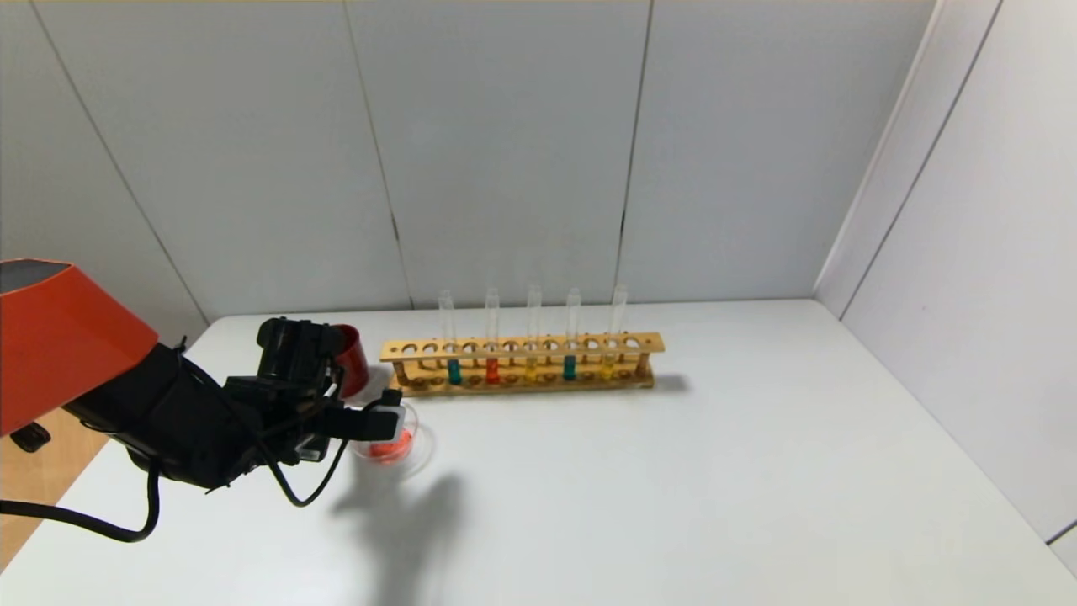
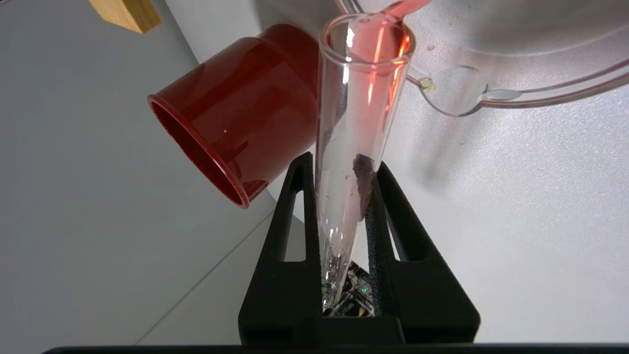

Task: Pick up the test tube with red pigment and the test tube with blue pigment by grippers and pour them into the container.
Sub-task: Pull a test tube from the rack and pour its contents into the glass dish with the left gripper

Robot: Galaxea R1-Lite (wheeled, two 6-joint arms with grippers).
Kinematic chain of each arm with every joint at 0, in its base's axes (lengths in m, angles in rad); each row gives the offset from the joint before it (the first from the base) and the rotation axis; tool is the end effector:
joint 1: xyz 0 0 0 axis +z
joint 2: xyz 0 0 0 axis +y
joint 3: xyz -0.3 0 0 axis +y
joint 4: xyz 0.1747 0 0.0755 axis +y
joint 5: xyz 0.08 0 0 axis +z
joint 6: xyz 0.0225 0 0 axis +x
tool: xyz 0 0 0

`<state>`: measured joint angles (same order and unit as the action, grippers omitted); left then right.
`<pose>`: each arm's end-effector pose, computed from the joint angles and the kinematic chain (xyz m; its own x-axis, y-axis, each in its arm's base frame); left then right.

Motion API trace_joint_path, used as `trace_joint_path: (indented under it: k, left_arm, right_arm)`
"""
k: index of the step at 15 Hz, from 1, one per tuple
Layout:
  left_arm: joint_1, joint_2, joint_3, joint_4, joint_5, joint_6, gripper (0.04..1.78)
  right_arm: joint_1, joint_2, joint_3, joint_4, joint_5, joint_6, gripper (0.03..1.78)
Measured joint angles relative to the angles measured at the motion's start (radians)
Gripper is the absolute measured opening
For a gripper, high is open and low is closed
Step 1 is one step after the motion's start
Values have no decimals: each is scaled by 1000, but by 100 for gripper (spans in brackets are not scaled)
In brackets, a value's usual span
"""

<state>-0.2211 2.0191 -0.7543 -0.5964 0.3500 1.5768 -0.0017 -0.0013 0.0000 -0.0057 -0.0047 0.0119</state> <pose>0.3276 -0.0657 0.0638 0.7945 0.1729 -0.5822 0.6050 -0.1418 0.7835 -0.0229 -0.0001 0.0761 1.0000 -0.0064 0.0070 0.0063 0.9999 0.0119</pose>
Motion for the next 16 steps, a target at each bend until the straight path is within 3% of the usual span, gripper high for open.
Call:
trace_joint_path:
  k: [16]
  left_arm:
    - [-47, -17, 12, 1, 119, 161, 31]
  right_arm:
    - [0, 0, 0, 0, 0, 0, 175]
